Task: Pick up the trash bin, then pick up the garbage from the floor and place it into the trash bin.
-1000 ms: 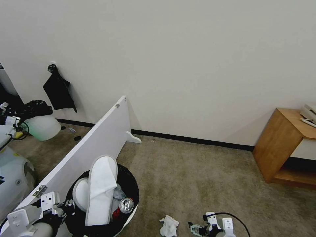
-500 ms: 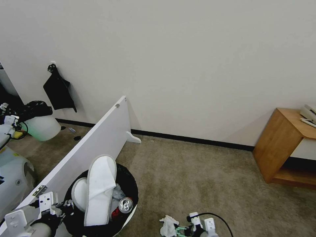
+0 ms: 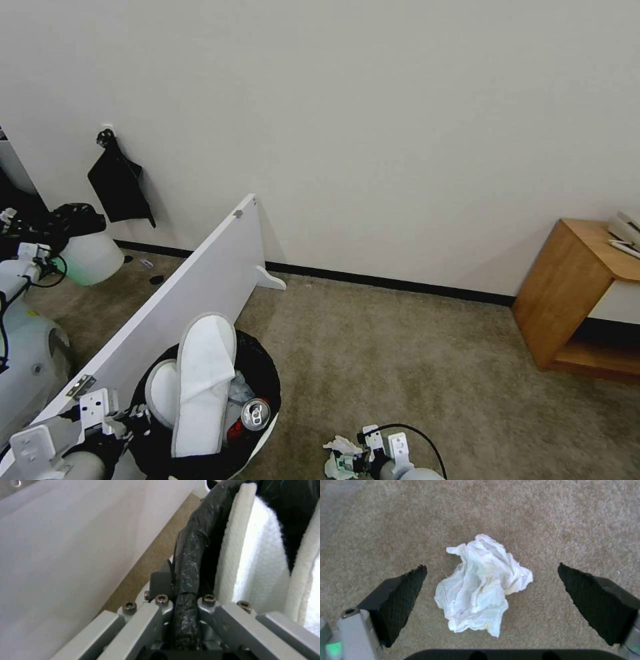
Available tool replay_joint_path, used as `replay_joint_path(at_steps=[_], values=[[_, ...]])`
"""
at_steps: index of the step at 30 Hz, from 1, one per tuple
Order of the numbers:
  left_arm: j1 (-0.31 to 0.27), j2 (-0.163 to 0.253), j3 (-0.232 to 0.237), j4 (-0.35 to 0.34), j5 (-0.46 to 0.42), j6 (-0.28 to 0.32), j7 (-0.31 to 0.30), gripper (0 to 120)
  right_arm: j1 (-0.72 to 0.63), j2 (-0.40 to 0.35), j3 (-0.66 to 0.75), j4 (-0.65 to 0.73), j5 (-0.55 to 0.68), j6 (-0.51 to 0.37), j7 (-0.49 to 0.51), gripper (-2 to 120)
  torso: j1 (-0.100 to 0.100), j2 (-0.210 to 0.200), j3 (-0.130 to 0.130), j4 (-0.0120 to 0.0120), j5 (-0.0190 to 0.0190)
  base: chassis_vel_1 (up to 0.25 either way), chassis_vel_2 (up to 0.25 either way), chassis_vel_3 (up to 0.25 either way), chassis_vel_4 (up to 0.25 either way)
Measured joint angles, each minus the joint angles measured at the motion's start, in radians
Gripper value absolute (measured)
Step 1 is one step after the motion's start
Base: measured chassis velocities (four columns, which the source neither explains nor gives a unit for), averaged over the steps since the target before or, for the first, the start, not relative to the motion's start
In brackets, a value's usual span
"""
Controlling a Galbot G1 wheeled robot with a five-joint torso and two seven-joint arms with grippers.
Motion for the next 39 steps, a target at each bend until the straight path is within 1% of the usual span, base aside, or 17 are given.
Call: replay_joint_path(at_steps=[2, 9, 31, 33, 34, 36, 37, 38, 39], values=[[0.002, 0.001, -0.002, -0.002, -0.001, 0.000, 0.000, 2, 0.005, 0.007, -0.003, -0.002, 0.013, -0.014, 0.017, 100, 0.000, 0.000, 0.000, 0.0000, 0.0000, 0.000, 0.000, 0.000, 0.000], [0.004, 0.003, -0.004, -0.005, -0.003, 0.000, 0.000, 2, 0.008, 0.010, -0.003, -0.015, 0.038, -0.025, 0.023, 100, 0.000, 0.000, 0.000, -0.0001, 0.0000, 0.000, 0.000, 0.000, 0.000], [0.006, -0.002, -0.008, -0.012, -0.004, -0.001, 0.001, 2, 0.066, 0.035, -0.002, -0.098, 0.113, -0.045, -0.006, 99, 0.000, 0.000, 0.000, 0.0000, 0.0000, 0.000, 0.000, 0.000, 0.000], [0.007, -0.002, -0.008, -0.013, -0.004, -0.001, 0.001, 2, 0.071, 0.040, 0.005, -0.114, 0.125, -0.047, -0.016, 91, 0.000, 0.000, 0.000, 0.0000, 0.0000, 0.000, 0.000, 0.000, 0.000], [0.007, -0.002, -0.008, -0.013, -0.004, -0.001, 0.001, 2, 0.071, 0.040, 0.005, -0.114, 0.125, -0.047, -0.016, 91, 0.000, 0.000, 0.000, 0.0000, 0.0000, 0.000, 0.000, 0.000, 0.000], [0.007, -0.002, -0.009, -0.013, -0.005, -0.001, 0.001, 2, 0.074, 0.042, 0.011, -0.126, 0.129, -0.048, -0.025, 83, 0.000, 0.000, 0.000, 0.0000, 0.0000, 0.000, 0.000, 0.000, 0.000], [0.007, -0.002, -0.009, -0.013, -0.005, -0.001, 0.001, 2, 0.074, 0.042, 0.011, -0.126, 0.129, -0.048, -0.025, 83, 0.000, 0.000, 0.000, 0.0000, 0.0000, 0.000, 0.000, 0.000, 0.000], [0.007, -0.001, -0.009, -0.014, -0.006, -0.001, 0.001, 2, 0.075, 0.042, 0.013, -0.130, 0.129, -0.048, -0.029, 77, 0.000, 0.000, 0.000, 0.0000, 0.0000, 0.000, 0.000, 0.000, 0.000], [0.007, -0.001, -0.009, -0.014, -0.006, -0.001, 0.001, 2, 0.077, 0.042, 0.014, -0.134, 0.129, -0.048, -0.030, 73, 0.000, 0.000, 0.000, 0.0000, 0.0000, 0.000, 0.000, 0.000, 0.000]])
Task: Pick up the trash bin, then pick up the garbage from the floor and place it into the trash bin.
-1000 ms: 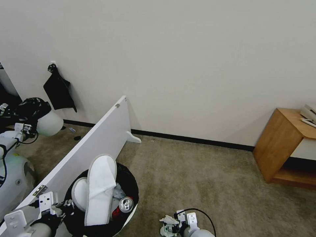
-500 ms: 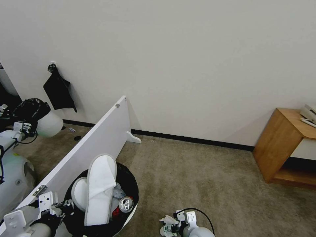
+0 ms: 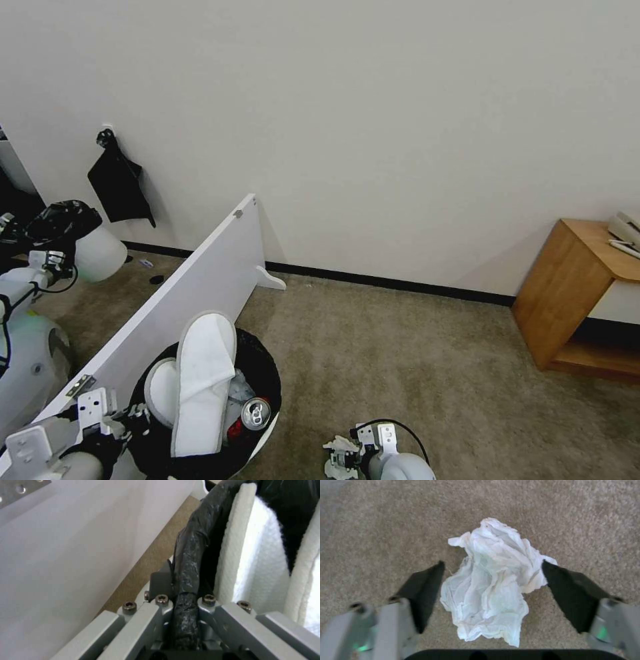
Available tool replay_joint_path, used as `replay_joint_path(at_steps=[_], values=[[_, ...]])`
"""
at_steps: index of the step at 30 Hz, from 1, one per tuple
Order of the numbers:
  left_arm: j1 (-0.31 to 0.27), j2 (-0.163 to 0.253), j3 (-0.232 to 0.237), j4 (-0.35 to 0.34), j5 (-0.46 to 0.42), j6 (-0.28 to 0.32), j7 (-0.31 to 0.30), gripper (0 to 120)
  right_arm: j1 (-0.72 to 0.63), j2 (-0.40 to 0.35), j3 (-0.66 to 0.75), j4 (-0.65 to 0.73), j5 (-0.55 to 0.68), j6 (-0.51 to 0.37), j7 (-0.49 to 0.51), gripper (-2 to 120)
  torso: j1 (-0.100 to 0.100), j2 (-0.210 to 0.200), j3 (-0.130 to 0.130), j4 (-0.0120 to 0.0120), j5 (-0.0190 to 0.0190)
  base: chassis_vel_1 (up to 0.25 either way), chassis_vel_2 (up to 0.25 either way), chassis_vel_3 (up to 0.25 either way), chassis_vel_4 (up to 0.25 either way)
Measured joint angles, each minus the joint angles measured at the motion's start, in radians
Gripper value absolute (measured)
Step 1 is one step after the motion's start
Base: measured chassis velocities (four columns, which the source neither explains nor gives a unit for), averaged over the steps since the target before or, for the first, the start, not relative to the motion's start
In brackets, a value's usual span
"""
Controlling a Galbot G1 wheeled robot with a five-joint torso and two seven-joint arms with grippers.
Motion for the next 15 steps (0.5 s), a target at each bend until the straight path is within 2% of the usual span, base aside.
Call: replay_joint_path(at_steps=[5, 6, 7, 8, 10, 11, 14, 15], values=[[-0.001, 0.002, 0.000, 0.000, -0.002, 0.000, 0.000, 2, 0.002, 0.000, 0.009, -0.016, -0.001, 0.000, -0.007, 51, 0.000, 0.000, 0.000, 0.0000, -0.0001, 0.000, 0.000, 0.000, 0.000], [-0.001, 0.002, 0.000, 0.000, -0.002, 0.000, 0.000, 2, 0.002, 0.000, 0.009, -0.016, -0.001, 0.000, -0.007, 51, 0.000, 0.000, 0.000, 0.0000, -0.0001, 0.000, 0.000, 0.000, 0.000], [-0.002, 0.002, 0.000, 0.000, -0.002, 0.000, 0.000, 2, 0.002, 0.000, 0.012, -0.019, -0.001, 0.001, -0.008, 44, 0.000, 0.000, 0.000, 0.0000, 0.0000, 0.000, 0.000, 0.000, 0.000], [-0.002, 0.002, 0.000, 0.000, -0.002, 0.000, 0.000, 2, 0.002, 0.000, 0.012, -0.019, -0.001, 0.001, -0.008, 44, 0.000, 0.000, 0.000, 0.0000, 0.0000, 0.000, 0.000, 0.000, 0.000], [-0.003, 0.003, 0.000, 0.001, -0.003, 0.000, 0.000, 2, 0.002, -0.002, 0.015, -0.022, -0.001, 0.001, -0.010, 34, 0.000, 0.000, 0.000, 0.0000, 0.0000, 0.000, 0.000, 0.000, 0.000], [-0.003, 0.003, 0.000, 0.001, -0.003, 0.000, 0.000, 2, 0.002, -0.002, 0.015, -0.022, -0.001, 0.001, -0.010, 34, 0.000, 0.000, 0.000, 0.0000, 0.0000, 0.000, 0.000, 0.000, 0.000], [-0.004, 0.003, 0.000, 0.001, -0.003, 0.000, -0.001, 2, 0.002, -0.002, 0.015, -0.027, -0.001, 0.001, -0.013, 19, 0.000, 0.000, 0.000, 0.0000, 0.0000, 0.000, 0.000, 0.000, 0.000], [-0.004, 0.003, 0.000, 0.001, -0.003, 0.000, -0.001, 2, 0.002, -0.002, 0.015, -0.027, -0.001, 0.001, -0.013, 19, 0.000, 0.000, 0.000, 0.0000, 0.0000, 0.000, 0.000, 0.000, 0.000]])
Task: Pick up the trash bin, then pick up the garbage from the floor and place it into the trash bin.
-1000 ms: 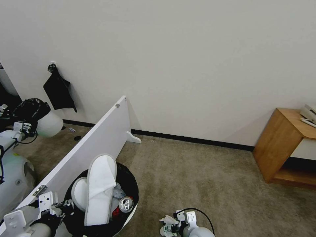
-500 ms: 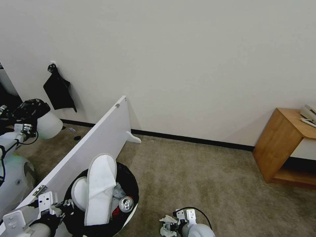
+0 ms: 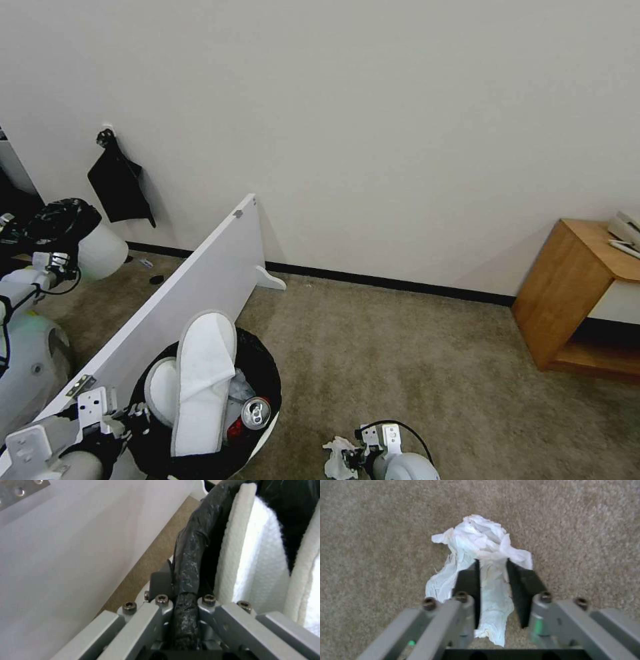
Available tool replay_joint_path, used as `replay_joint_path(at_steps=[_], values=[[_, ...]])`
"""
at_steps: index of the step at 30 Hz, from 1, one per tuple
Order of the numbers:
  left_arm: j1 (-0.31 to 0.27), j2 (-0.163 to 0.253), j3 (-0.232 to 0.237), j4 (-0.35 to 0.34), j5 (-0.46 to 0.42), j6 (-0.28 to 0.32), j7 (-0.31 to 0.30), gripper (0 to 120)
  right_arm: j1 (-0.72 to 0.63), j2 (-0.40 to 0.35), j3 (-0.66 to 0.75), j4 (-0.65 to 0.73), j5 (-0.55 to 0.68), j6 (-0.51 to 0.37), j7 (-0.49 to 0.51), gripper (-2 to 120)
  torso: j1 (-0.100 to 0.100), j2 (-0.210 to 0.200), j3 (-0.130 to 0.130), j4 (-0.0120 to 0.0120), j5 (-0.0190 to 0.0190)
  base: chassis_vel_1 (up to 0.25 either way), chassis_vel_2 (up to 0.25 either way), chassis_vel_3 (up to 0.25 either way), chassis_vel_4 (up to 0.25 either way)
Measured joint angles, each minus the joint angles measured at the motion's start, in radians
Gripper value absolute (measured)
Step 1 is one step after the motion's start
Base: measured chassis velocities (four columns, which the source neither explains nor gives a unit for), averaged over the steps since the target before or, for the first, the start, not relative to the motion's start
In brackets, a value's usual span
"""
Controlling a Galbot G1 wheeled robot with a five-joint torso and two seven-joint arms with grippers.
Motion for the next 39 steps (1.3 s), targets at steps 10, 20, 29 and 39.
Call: replay_joint_path(at_steps=[10, 20, 29, 39], values=[[-0.001, 0.001, 0.000, 0.002, -0.005, 0.000, 0.000, 2, 0.019, 0.002, -0.002, -0.018, 0.006, 0.000, -0.007, 0, 0.000, 0.000, 0.000, 0.0001, 0.0000, 0.000, 0.000, 0.000, 0.000], [-0.003, 0.005, 0.001, 0.005, -0.006, 0.000, 0.000, 2, 0.013, -0.011, 0.013, -0.002, 0.015, 0.000, -0.017, 0, 0.000, 0.000, 0.000, 0.0000, 0.0000, 0.000, 0.000, 0.000, 0.000], [-0.004, 0.010, 0.005, 0.008, -0.010, 0.000, -0.001, 2, -0.037, -0.062, 0.032, 0.119, 0.002, 0.008, -0.030, 0, 0.000, 0.000, 0.000, 0.0000, 0.0002, 0.000, 0.000, 0.000, 0.000], [-0.011, 0.028, 0.033, 0.023, -0.026, 0.002, -0.011, 2, -0.084, -0.158, 0.072, 0.361, -0.010, 0.045, -0.059, 0, 0.000, 0.000, 0.000, 0.0000, 0.0000, 0.000, 0.000, 0.000, 0.000]])
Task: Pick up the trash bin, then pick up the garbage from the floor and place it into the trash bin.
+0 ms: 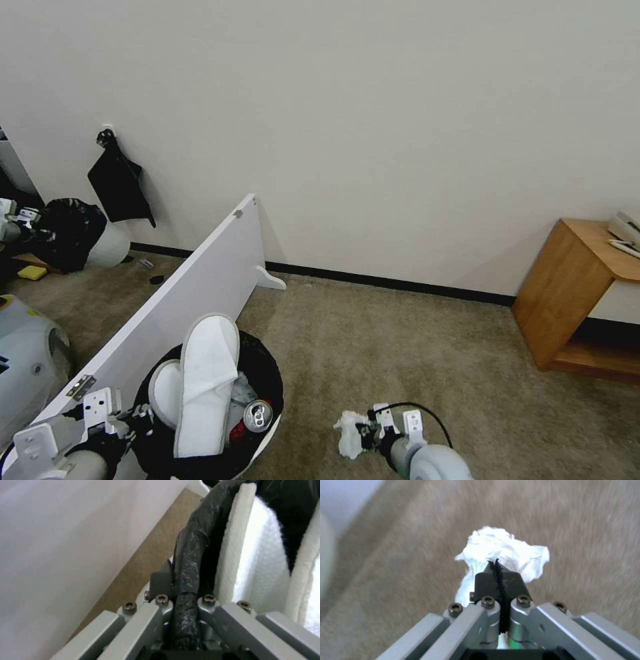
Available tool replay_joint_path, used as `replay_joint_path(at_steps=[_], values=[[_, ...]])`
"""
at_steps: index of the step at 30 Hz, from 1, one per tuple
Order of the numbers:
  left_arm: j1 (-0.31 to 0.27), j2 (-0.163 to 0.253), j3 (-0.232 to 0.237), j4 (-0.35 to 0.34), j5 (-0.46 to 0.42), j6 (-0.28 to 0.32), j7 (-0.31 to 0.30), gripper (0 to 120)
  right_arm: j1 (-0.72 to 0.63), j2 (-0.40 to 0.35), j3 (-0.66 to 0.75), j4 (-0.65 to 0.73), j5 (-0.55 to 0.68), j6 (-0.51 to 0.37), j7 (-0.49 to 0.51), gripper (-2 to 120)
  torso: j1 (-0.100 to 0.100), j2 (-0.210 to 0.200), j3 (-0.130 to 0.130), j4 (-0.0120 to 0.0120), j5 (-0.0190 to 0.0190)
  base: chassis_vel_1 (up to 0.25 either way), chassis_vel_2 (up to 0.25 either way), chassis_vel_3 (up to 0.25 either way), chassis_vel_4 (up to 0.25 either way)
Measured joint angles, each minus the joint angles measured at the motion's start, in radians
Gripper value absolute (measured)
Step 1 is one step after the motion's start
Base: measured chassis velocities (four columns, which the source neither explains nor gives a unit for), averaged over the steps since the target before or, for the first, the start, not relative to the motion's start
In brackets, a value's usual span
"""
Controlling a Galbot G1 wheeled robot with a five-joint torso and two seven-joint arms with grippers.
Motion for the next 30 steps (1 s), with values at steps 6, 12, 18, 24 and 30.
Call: replay_joint_path(at_steps=[6, 12, 18, 24, 30], values=[[-0.010, 0.016, 0.026, 0.013, -0.009, 0.000, -0.002, 2, -0.023, -0.055, 0.028, 0.110, 0.019, 0.022, -0.011, 0, 0.000, 0.000, 0.000, 0.0000, 0.0001, 0.000, 0.000, 0.000, 0.000], [-0.026, 0.032, 0.067, 0.027, -0.013, 0.001, -0.004, 2, -0.039, -0.100, 0.067, 0.210, 0.035, 0.056, -0.039, 0, 0.000, 0.000, 0.000, -0.0001, 0.0000, 0.000, 0.000, 0.000, 0.000], [-0.043, 0.045, 0.122, 0.043, -0.009, 0.001, -0.008, 2, -0.039, -0.127, 0.114, 0.312, 0.085, 0.097, -0.067, 0, 0.000, 0.000, 0.000, 0.0000, 0.0001, 0.000, 0.000, 0.000, 0.000], [-0.050, 0.057, 0.160, 0.053, -0.002, 0.002, -0.009, 2, -0.027, -0.165, 0.155, 0.410, 0.151, 0.159, -0.109, 0, 0.000, 0.000, 0.000, 0.0000, 0.0001, 0.000, 0.000, 0.000, 0.000], [-0.050, 0.062, 0.170, 0.057, -0.002, 0.002, -0.009, 2, 0.010, -0.180, 0.161, 0.460, 0.211, 0.197, -0.132, 0, 0.000, 0.000, 0.000, 0.0000, 0.0001, 0.000, 0.000, 0.000, 0.000]])
